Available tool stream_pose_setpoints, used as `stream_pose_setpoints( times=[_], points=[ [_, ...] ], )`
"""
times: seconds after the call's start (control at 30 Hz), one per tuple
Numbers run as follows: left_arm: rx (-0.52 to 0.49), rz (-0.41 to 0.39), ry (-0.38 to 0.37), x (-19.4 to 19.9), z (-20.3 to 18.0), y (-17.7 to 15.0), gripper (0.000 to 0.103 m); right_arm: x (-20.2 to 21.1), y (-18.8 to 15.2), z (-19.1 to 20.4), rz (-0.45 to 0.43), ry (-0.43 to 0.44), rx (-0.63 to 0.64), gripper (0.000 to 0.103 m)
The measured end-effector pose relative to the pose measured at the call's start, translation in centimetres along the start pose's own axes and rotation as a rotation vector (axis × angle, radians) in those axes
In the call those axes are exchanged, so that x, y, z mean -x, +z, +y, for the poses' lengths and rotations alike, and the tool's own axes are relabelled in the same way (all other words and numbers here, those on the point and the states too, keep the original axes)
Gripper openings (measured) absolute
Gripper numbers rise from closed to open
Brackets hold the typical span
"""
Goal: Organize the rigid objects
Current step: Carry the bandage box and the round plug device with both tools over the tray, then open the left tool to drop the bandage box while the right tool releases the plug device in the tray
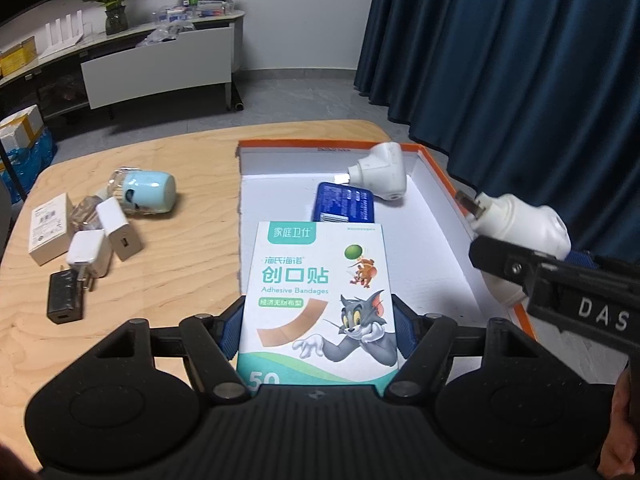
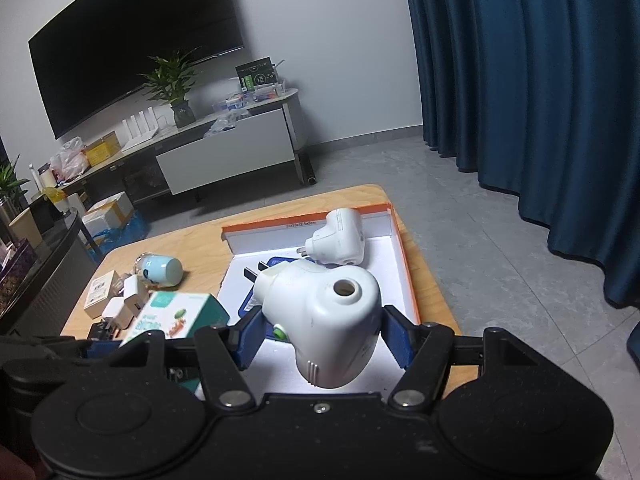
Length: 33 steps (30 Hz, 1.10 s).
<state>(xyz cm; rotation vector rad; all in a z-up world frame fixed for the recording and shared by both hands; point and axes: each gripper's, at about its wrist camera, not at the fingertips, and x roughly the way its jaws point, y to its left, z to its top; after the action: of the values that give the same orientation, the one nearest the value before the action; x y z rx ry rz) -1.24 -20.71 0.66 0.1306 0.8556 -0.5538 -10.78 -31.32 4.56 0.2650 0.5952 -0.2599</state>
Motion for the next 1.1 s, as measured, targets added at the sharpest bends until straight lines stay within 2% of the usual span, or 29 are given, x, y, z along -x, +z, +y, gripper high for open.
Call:
stream_pose_setpoints(
  times=[1.1],
  points=[
    [-0.039,0.062,-0.045,-3.9,-1.7,0.4,0.072,-7.0,1.8,-0.5,0.083,-0.096,0.009,0.076]
  ],
)
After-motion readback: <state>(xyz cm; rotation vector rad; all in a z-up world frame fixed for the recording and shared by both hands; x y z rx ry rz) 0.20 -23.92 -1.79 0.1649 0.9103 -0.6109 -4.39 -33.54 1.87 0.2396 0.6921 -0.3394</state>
